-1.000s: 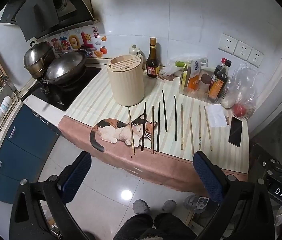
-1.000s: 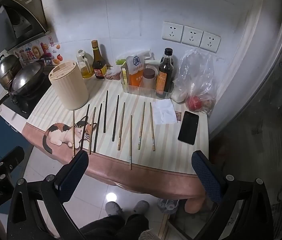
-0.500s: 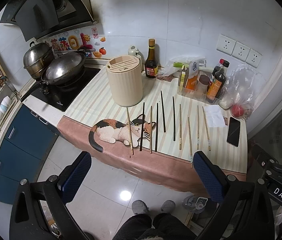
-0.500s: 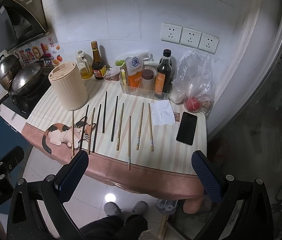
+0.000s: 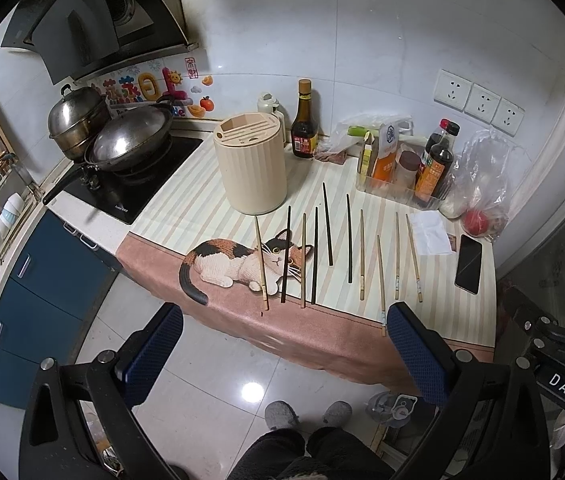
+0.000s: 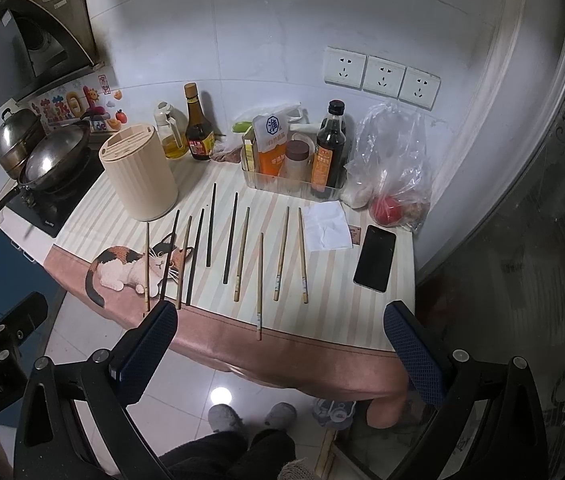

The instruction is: Organize utensils

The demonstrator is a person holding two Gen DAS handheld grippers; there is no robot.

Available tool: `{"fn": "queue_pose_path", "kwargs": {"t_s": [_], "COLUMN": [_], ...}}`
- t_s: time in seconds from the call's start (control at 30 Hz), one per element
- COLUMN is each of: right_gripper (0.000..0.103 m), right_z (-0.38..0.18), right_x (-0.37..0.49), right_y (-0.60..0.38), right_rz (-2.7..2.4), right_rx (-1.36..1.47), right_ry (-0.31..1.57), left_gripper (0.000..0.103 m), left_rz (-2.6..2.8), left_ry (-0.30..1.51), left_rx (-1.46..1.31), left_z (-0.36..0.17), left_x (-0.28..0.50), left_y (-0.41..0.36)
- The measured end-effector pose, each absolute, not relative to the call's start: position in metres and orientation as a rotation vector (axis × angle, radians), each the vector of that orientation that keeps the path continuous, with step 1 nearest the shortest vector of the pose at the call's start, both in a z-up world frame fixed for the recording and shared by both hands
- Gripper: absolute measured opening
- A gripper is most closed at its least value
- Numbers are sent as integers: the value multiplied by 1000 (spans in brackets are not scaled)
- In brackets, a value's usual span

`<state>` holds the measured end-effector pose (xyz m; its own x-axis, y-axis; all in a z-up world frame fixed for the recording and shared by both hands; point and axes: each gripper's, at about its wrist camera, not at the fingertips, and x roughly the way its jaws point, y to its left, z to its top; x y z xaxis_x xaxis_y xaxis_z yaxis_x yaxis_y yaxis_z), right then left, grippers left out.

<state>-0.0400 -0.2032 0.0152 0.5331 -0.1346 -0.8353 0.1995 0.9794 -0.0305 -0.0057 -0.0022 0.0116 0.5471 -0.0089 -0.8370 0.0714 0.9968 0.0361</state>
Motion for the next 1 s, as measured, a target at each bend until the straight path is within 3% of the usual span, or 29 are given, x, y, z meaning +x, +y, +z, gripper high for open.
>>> {"fn": "queue_pose_path", "kwargs": {"t_s": [1.0], "right_gripper": [103], "right_z": [19], "right_x": [-34], "right_y": [-201], "right_rz": [-198], "right_rx": [69], "right_ry": [984], "left_gripper": [103], "left_rz": [-37], "left_ry": [992], "left_rx": [71], "left_z": [18], "left_x": [-4], "left_y": [-1]}}
